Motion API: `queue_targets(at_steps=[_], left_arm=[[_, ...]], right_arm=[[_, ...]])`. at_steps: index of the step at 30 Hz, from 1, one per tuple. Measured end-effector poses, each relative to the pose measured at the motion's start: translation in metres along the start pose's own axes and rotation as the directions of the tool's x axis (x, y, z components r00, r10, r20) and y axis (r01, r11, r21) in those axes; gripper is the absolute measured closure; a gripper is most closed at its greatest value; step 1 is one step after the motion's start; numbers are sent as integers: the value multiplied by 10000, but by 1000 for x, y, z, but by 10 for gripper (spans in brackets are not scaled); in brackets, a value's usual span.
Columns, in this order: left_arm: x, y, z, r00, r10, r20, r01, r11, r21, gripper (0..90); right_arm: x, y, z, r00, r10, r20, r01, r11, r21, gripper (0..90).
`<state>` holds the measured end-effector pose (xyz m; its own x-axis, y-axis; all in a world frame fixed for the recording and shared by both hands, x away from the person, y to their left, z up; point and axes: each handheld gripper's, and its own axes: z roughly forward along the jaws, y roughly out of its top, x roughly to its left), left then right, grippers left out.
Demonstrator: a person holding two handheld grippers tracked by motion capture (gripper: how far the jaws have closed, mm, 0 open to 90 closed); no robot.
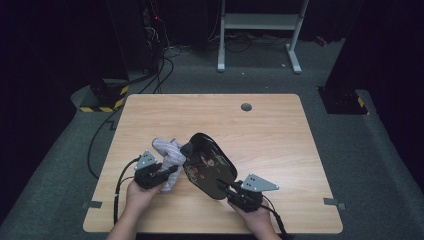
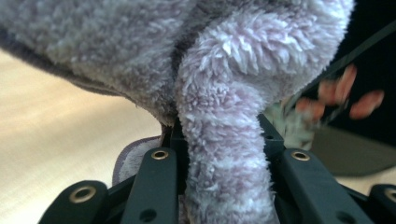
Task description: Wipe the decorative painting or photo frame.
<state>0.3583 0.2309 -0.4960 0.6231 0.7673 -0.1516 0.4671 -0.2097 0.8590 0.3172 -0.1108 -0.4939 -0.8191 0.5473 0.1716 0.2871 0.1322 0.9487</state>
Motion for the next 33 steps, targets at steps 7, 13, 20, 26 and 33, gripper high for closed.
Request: queue_targets(at_steps=[7, 13, 20, 26, 33], left_arm=[[2, 3, -5, 9999, -125, 98, 127, 9996, -264, 682], [-2, 32, -19, 9999, 143, -74, -150, 9940, -1085, 681], [-16, 63, -31, 9966, 766, 313, -686, 9766, -2039, 680], [-16, 56, -27, 9953, 917, 305, -849, 9804, -1780, 680], [-5, 29, -16, 9986, 489, 223, -465, 9941, -980, 680]], right_arm=[[1, 0, 0, 10000, -44, 30, 44, 10000, 21, 799], [1, 0, 0, 10000, -46, 41, 46, 10000, 29, 799], [1, 0, 0, 10000, -37, 52, 37, 10000, 34, 800], [1, 0, 0, 10000, -32, 60, 32, 10000, 31, 799], [2, 0, 1, 10000, -19, 51, 19, 10000, 23, 794]])
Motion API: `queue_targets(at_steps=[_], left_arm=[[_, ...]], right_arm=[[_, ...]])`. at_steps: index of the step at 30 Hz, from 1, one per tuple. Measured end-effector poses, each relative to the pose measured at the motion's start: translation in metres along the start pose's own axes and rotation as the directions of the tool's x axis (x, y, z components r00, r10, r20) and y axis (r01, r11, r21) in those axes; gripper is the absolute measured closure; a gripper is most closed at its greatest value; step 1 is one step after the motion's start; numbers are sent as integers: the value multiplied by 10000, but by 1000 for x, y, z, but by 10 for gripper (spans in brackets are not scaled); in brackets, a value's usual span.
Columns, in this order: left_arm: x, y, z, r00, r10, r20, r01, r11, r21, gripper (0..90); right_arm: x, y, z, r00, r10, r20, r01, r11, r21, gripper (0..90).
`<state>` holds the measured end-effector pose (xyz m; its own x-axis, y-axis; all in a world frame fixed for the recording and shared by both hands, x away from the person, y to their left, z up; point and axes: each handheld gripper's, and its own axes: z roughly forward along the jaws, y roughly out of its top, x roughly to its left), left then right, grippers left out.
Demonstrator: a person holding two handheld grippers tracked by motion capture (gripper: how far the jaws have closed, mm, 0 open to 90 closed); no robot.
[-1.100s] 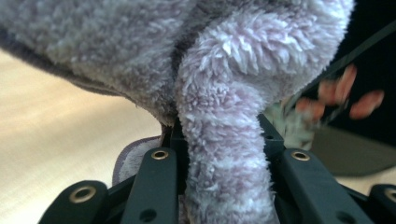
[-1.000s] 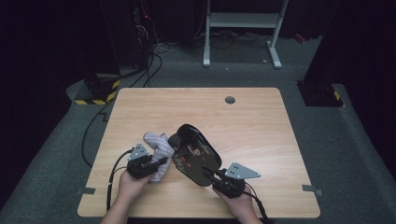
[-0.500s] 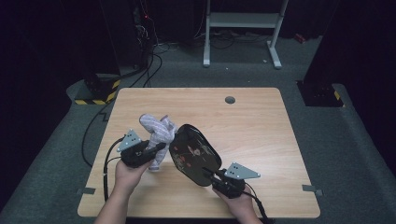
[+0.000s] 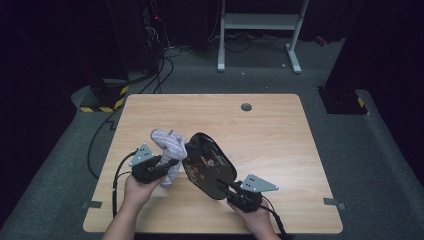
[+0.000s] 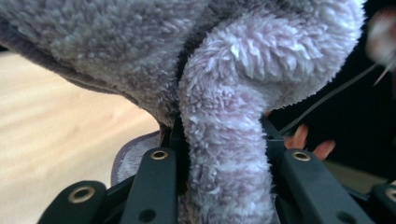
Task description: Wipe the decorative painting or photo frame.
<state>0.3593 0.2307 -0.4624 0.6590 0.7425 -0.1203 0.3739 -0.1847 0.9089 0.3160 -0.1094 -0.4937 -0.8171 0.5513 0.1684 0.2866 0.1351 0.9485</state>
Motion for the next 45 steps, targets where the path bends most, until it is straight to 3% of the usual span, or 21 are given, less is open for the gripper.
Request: queue_targets(at_steps=[5, 10, 15, 18, 21, 23, 25, 26, 28, 32, 34, 37, 41, 43, 45], left_arm=[[5, -24, 10, 9995, -268, 160, 252, 9952, 949, 680], [5, -43, 23, 9973, -372, 632, 238, 9792, 2014, 670], [0, -50, 26, 9982, -179, 570, 34, 9694, 2455, 667], [2, -52, 25, 9987, -479, 162, 427, 9704, 2379, 667], [7, -51, 22, 9955, -614, -727, 765, 9708, 2275, 666], [10, -52, 21, 9866, -812, -1417, 1106, 9706, 2137, 664], [14, -52, 21, 9707, -1009, -2181, 1477, 9664, 2104, 662], [15, -51, 21, 9606, -911, -2626, 1508, 9644, 2171, 661], [14, -50, 22, 9571, -799, -2784, 1461, 9632, 2257, 661], [2, -49, 28, 9671, 173, -2539, 561, 9586, 2792, 669], [-2, -49, 29, 9783, 414, -2032, 196, 9571, 2892, 672], [-7, -50, 28, 9884, 714, -1343, -289, 9551, 2948, 674], [-15, -51, 28, 9918, 1230, -353, -1071, 9487, 2976, 677], [-19, -51, 29, 9898, 1420, -130, -1318, 9454, 2979, 679], [-21, -51, 29, 9893, 1456, -18, -1388, 9469, 2901, 680]], right_arm=[[0, 0, 0, 10000, -2, -19, 2, 10000, -8, 792], [1, 0, 0, 10000, 5, -26, -5, 10000, -8, 788], [1, 0, 0, 10000, -2, -7, 2, 10000, 7, 792], [0, 0, -1, 10000, 43, 12, -43, 10000, 5, 805], [-1, 0, -1, 10000, 34, -19, -34, 10000, -13, 805], [-1, 0, -1, 10000, 17, -61, -17, 10000, -13, 805], [0, -1, 0, 9999, -1, -123, 1, 10000, -21, 805], [1, -1, 0, 9999, -25, -160, 24, 10000, -25, 805], [2, -1, 1, 9997, -51, -220, 50, 10000, -28, 805], [3, -1, 2, 9998, -92, -178, 91, 9999, -78, 806], [4, -1, 2, 9999, -116, -128, 115, 9999, -89, 806], [4, -2, 2, 9999, -140, -70, 139, 9998, -108, 806], [4, -2, 1, 9998, -130, 150, 132, 9998, -179, 806], [3, -1, 0, 9997, -123, 212, 127, 9997, -191, 806], [2, -1, 0, 9997, -91, 247, 96, 9998, -196, 806]])
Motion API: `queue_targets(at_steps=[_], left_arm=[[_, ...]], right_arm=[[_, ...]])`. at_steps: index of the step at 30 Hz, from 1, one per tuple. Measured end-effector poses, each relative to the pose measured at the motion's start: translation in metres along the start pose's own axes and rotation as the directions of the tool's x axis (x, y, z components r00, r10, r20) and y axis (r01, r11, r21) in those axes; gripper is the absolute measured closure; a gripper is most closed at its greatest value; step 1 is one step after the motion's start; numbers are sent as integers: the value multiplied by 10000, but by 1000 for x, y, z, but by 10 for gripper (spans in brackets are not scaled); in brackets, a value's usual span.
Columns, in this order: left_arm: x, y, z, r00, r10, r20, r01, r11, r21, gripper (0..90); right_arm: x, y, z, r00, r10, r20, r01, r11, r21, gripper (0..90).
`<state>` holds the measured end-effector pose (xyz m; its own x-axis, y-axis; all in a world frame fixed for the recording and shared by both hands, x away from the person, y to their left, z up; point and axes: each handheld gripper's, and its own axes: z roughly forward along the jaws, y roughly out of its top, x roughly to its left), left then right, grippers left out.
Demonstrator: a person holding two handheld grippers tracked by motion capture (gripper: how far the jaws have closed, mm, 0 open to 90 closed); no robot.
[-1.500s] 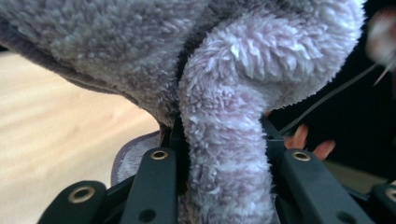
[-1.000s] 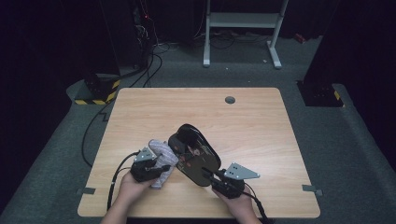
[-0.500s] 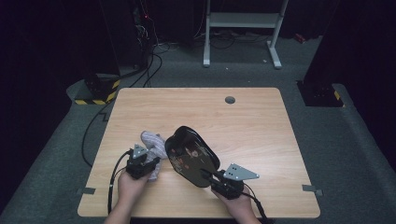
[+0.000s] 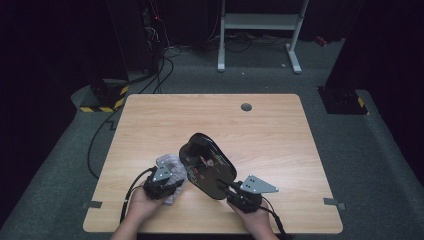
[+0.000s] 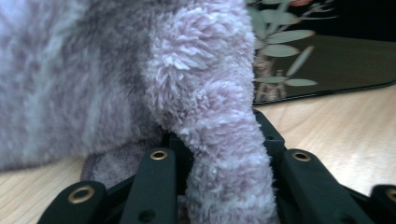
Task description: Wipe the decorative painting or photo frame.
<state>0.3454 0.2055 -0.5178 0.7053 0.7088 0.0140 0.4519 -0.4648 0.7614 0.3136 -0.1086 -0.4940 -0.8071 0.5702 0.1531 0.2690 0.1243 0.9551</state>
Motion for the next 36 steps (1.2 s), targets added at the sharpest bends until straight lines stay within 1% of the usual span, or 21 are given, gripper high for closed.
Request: queue_targets(at_steps=[1, 3, 4, 5, 7, 10, 11, 14, 15, 16, 19, 21, 22, 23, 25, 27, 29, 31, 33, 34, 36], left_arm=[[1, 0, -1, 10000, -39, 12, 39, 10000, -66, 680], [6, 1, -4, 9990, -429, 91, 432, 9984, -371, 682], [10, 2, -7, 9974, -719, 69, 722, 9950, -688, 683], [13, 2, -10, 9959, -900, 70, 903, 9916, -922, 683], [19, 4, -16, 9914, -1304, 57, 1298, 9806, -1466, 683], [25, 8, -24, 9862, -1654, 38, 1622, 9624, -2180, 682], [26, 8, -24, 9857, -1684, 80, 1660, 9613, -2200, 682], [25, 7, -18, 9867, -1611, 212, 1622, 9694, -1843, 683], [24, 7, -16, 9880, -1527, 252, 1547, 9734, -1690, 683], [23, 6, -12, 9898, -1392, 314, 1422, 9804, -1365, 683], [21, 4, -7, 9906, -1267, 509, 1308, 9874, -892, 683], [19, 2, -2, 9909, -1155, 687, 1184, 9921, -411, 684], [18, 1, 2, 9916, -1032, 785, 1045, 9945, -122, 684], [17, 0, 3, 9915, -979, 856, 984, 9951, -16, 684], [16, 0, 3, 9921, -871, 898, 873, 9962, 24, 684], [17, 0, 3, 9889, -1075, 1027, 1079, 9942, 14, 685], [18, 0, 1, 9871, -1201, 1059, 1230, 9922, -205, 684], [22, 0, -2, 9824, -1504, 1104, 1582, 9852, -661, 684], [26, 1, -7, 9790, -1774, 1009, 1891, 9744, -1213, 684], [28, 2, -11, 9773, -1908, 923, 2033, 9672, -1525, 684], [29, 6, -15, 9743, -2085, 849, 2210, 9578, -1837, 683]], right_arm=[[0, 0, 0, 10000, 11, 7, -11, 10000, 7, 806], [-1, 0, -1, 10000, 17, 13, -18, 10000, 56, 807], [-1, 0, -1, 10000, 41, 27, -42, 10000, 87, 807], [-1, 0, -1, 10000, 77, 13, -77, 9999, 97, 807], [-1, 0, -1, 10000, 72, -19, -72, 9999, 102, 807], [-1, 0, -1, 9999, 63, -78, -62, 9999, 125, 807], [-1, 0, 0, 10000, 50, -85, -49, 9999, 130, 807], [-1, 0, 0, 10000, 57, -72, -56, 9999, 114, 807], [-1, 0, 0, 10000, 54, -70, -54, 9999, 111, 807], [-1, 0, 0, 10000, 56, -66, -56, 9999, 104, 806], [0, 0, 0, 10000, 57, -57, -57, 9999, 94, 806], [0, 0, 0, 10000, 56, -58, -56, 9999, 91, 806], [0, 0, 0, 10000, 55, -58, -54, 9999, 89, 806], [0, 0, 0, 10000, 60, -50, -60, 9999, 81, 806], [0, 0, 0, 10000, 61, -55, -61, 9999, 84, 806], [-1, 0, 0, 10000, 52, -61, -52, 9999, 88, 806], [0, -1, 0, 10000, 55, -55, -54, 9999, 88, 806], [0, -1, 0, 10000, 68, -28, -68, 9999, 91, 805], [0, -1, 0, 10000, 63, -6, -63, 9999, 99, 806], [0, -1, 0, 10000, 72, -8, -72, 9999, 92, 806], [0, -1, 0, 10000, 56, -7, -56, 9999, 84, 806]])
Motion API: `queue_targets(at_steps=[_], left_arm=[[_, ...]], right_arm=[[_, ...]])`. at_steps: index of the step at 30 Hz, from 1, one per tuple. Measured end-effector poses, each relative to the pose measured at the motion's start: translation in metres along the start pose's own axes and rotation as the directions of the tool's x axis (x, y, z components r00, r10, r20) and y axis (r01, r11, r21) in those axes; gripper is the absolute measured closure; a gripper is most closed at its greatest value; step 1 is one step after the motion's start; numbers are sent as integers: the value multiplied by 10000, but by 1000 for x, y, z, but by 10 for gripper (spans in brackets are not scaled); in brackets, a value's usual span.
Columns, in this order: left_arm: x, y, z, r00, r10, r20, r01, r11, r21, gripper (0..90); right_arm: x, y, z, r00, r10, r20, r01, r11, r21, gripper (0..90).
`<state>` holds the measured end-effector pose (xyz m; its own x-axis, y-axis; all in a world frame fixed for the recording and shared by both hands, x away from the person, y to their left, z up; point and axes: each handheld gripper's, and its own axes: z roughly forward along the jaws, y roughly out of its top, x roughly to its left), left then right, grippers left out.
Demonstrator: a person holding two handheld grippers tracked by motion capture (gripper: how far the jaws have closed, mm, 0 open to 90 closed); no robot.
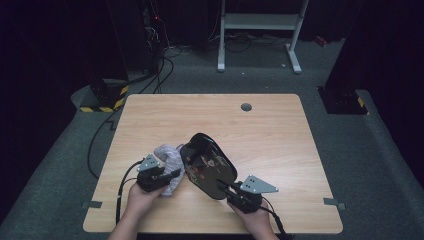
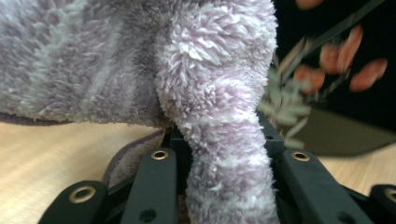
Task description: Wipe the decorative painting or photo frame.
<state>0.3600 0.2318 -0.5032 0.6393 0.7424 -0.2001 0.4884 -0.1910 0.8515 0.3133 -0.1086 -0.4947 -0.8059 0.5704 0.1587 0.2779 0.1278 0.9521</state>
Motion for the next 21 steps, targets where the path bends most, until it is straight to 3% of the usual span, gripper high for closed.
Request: queue_targets(at_steps=[2, 5, 9, 10, 11, 12, 13, 17, 21], left_arm=[[-1, 4, -5, 9999, 2, -130, -8, 9991, -427, 683], [0, 3, -4, 10000, 14, -63, -16, 9993, -364, 683], [-3, -4, 4, 9999, 99, 120, -103, 9991, 406, 682], [-4, -8, 8, 9995, 99, 288, -124, 9961, 868, 682], [-4, -8, 8, 9995, 99, 288, -124, 9961, 868, 681], [-4, -9, 10, 9994, 105, 340, -141, 9942, 1069, 681], [-5, -13, 15, 9987, 147, 497, -226, 9863, 1637, 681], [-6, -13, 17, 9982, 133, 590, -242, 9820, 1875, 679], [-5, -12, 16, 9982, 37, 603, -136, 9863, 1646, 679]], right_arm=[[0, 0, 0, 10000, -1, -12, 1, 10000, 0, 806], [0, 0, 0, 10000, -2, -7, 2, 10000, -5, 806], [0, 0, 0, 10000, 13, -5, -13, 10000, -13, 805], [0, 0, 0, 10000, 15, -7, -15, 10000, -11, 806], [0, 0, 0, 10000, 15, -7, -15, 10000, -11, 806], [0, 0, 0, 10000, 13, -5, -13, 10000, -8, 806], [0, 0, 0, 10000, 19, 1, -19, 10000, -6, 806], [0, 0, 0, 10000, 27, -5, -27, 10000, 2, 805], [0, 0, 0, 10000, 34, 1, -34, 10000, -10, 805]])
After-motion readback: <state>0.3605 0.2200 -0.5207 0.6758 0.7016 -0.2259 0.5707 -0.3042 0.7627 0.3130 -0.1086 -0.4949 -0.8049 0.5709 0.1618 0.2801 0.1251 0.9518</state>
